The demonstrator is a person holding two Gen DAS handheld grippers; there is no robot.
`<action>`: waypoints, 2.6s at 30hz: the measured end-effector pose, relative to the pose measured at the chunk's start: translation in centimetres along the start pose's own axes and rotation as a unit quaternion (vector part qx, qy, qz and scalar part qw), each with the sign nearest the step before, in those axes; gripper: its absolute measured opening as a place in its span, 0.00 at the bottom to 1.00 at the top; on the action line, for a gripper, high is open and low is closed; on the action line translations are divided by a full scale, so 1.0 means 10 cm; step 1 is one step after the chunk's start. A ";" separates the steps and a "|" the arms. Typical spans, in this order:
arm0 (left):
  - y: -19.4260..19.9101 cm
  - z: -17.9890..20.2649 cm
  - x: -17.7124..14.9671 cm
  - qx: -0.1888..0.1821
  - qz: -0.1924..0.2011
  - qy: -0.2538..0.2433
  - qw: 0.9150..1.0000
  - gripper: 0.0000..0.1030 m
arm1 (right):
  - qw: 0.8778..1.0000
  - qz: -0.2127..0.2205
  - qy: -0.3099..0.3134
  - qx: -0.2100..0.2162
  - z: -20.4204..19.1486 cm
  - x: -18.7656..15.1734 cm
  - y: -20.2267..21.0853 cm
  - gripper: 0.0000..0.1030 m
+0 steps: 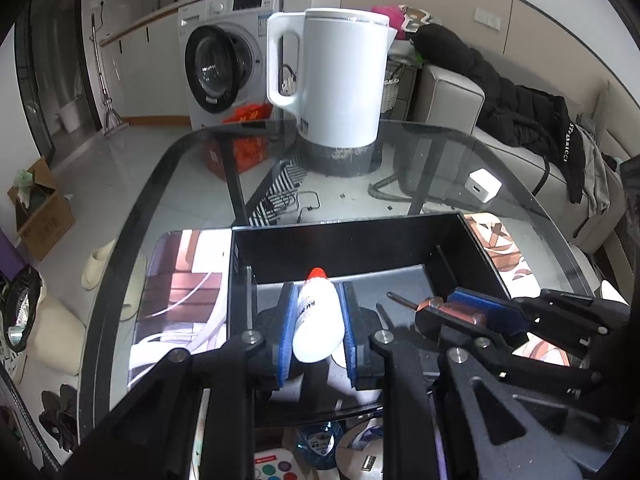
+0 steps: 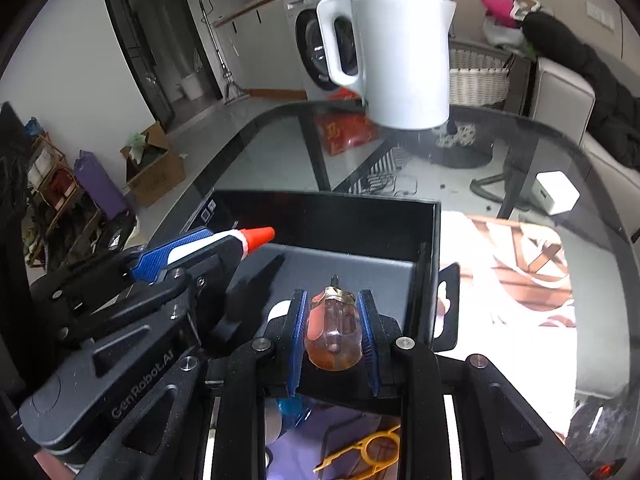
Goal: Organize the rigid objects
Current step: 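Lower the glue bottle into the black box with the left tool while the right tool drops the screwdriver in, then grasp the white remote with the left tool while the right tool grasps the yellow plastic tool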
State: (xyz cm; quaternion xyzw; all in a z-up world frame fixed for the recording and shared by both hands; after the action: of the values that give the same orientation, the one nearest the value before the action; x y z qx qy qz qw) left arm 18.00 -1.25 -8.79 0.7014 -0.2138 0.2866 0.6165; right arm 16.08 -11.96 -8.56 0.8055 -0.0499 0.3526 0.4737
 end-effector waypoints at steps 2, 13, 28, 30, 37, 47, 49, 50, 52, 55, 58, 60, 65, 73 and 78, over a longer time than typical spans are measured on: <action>-0.01 -0.02 -0.05 -0.001 -0.009 -0.001 1.000 0.18 | 1.000 -0.002 0.005 -0.002 0.00 0.01 0.00 0.23; -0.11 -0.05 -0.12 -0.004 -0.044 -0.002 0.999 0.18 | 1.000 -0.021 0.008 0.003 -0.02 -0.02 -0.10 0.24; 0.00 -0.13 -0.13 -0.016 -0.037 0.002 0.999 0.24 | 1.000 -0.011 0.007 0.000 -0.01 -0.02 -0.04 0.26; 0.11 -0.20 -0.13 -0.028 -0.032 0.014 0.999 0.32 | 1.000 0.000 0.005 0.002 0.00 -0.01 0.06 0.26; 0.44 -0.47 -0.22 -0.034 -0.022 0.030 0.999 0.38 | 0.999 0.034 0.017 0.005 -0.02 -0.08 0.51 0.29; 0.48 -0.63 -0.65 -0.026 -0.068 0.009 0.997 0.48 | 0.999 -0.006 -0.043 0.022 0.18 -0.48 0.62 0.45; 0.42 -0.62 -0.74 -0.022 -0.087 0.005 0.996 0.48 | 0.998 -0.020 -0.056 0.023 0.22 -0.57 0.56 0.48; 0.37 -0.61 -0.79 -0.018 -0.099 0.002 0.995 0.48 | 0.998 -0.027 -0.058 0.018 0.23 -0.60 0.52 0.49; 0.28 -0.57 -0.88 -0.017 -0.120 -0.003 0.993 0.48 | 0.997 -0.044 -0.065 0.009 0.25 -0.69 0.41 0.49; 0.18 -0.54 -0.97 -0.014 -0.143 -0.002 0.990 0.48 | 0.994 -0.068 -0.089 0.007 0.32 -0.77 0.25 0.49; 0.12 -0.49 -1.01 -0.017 -0.156 0.000 0.988 0.48 | 0.993 -0.075 -0.096 -0.005 0.34 -0.80 0.15 0.49; 0.09 -0.46 -1.03 -0.019 -0.161 -0.003 0.987 0.49 | 0.993 -0.072 -0.090 -0.014 0.33 -0.79 0.11 0.50; 0.10 -0.39 -1.04 -0.016 -0.156 -0.014 0.988 0.53 | 0.995 -0.071 -0.073 -0.021 0.25 -0.77 0.05 0.58; 0.11 -0.26 -1.07 0.010 -0.149 -0.050 0.988 0.55 | 0.995 -0.086 -0.017 -0.050 0.12 -0.78 -0.03 0.49; 0.16 -0.23 -1.10 0.003 -0.148 -0.069 0.987 0.37 | 0.993 -0.107 0.022 -0.050 0.07 -0.85 0.01 0.26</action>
State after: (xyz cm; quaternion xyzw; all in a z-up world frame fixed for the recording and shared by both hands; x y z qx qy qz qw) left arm 8.43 0.14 -14.75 0.7450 -0.1488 0.1441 0.6341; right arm 10.10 -14.73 -13.96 0.7739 0.0291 0.3144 0.5490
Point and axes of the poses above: each gripper's, at about its wrist camera, not at the fingertips, and y roughly against the way its jaws point, z to its right, x to its top, the point moved 2 cm from there along -y, roughly the way its jaws point, and after that the axes turned 12 degrees about x, right-handed, at the moved point
